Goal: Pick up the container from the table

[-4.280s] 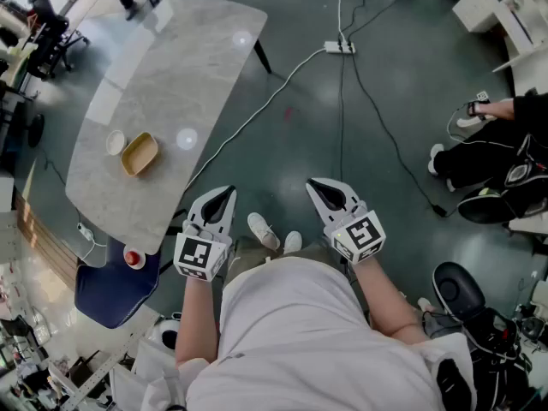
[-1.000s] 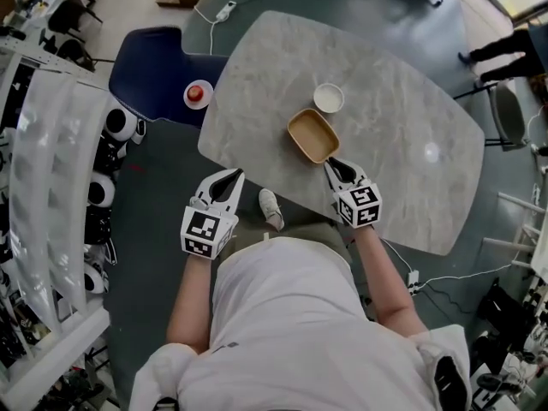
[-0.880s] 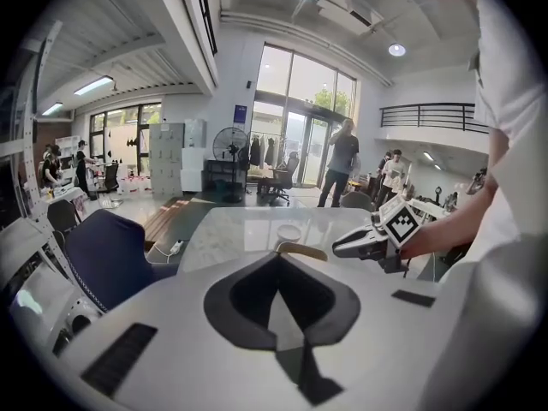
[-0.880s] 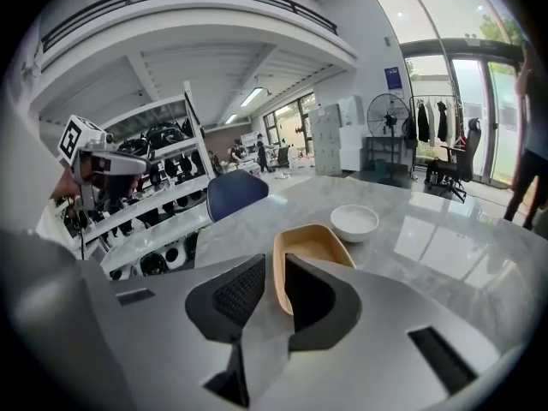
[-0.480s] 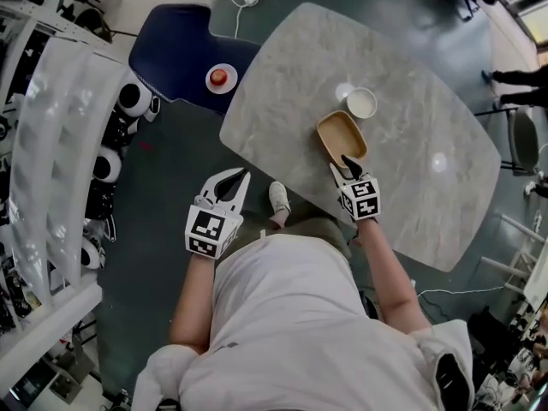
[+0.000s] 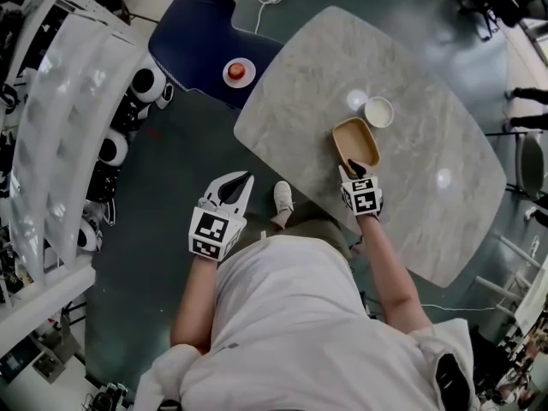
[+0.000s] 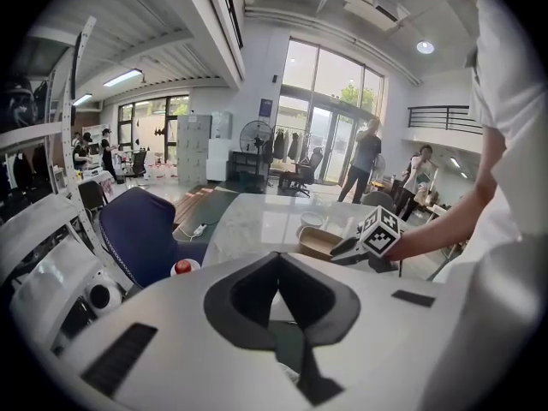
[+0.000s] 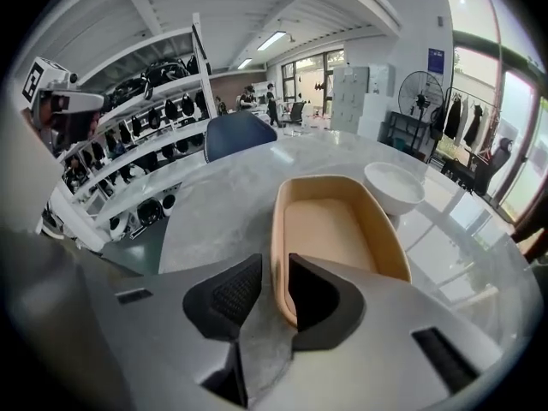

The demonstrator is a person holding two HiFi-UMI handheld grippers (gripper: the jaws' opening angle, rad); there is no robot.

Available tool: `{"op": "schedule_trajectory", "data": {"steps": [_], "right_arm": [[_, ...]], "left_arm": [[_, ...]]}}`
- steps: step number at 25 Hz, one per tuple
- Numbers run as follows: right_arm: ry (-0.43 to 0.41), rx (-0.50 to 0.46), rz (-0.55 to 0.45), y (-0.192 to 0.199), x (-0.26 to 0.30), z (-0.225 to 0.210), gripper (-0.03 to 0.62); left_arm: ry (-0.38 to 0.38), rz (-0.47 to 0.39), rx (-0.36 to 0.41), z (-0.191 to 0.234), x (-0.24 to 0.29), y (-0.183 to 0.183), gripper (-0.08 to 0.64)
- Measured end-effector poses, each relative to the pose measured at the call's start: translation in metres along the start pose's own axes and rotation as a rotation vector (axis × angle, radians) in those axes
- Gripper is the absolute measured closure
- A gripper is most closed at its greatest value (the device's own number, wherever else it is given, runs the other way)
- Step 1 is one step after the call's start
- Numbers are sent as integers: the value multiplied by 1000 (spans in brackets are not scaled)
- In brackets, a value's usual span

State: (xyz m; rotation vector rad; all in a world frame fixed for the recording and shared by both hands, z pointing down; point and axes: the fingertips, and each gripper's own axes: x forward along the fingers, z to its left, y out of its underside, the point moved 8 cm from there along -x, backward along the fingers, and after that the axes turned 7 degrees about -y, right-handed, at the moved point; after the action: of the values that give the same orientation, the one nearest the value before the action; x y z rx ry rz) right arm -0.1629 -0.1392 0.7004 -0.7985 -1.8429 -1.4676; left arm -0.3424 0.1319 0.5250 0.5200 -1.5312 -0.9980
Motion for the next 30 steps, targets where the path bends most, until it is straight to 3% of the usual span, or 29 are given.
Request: {"op": "schedule_trajectory", "data": {"steps": [4,13,23,30], "right_arm": [[-14,4,5,1,3,-2,546],[-51,-23,-54,-2,-12,-4,557],[-69,-17,-162,-11,-60,-8,561],[-33,14,-252,-19,-109,-11,561]], "left_arm": [[-23,8,-7,-4,-2,4,557],[-53,-14,-15,-21,-8,3,557],[12,-33,33,-46,6,-13,557],[86,-61,75,-62,23,-38,557]]}}
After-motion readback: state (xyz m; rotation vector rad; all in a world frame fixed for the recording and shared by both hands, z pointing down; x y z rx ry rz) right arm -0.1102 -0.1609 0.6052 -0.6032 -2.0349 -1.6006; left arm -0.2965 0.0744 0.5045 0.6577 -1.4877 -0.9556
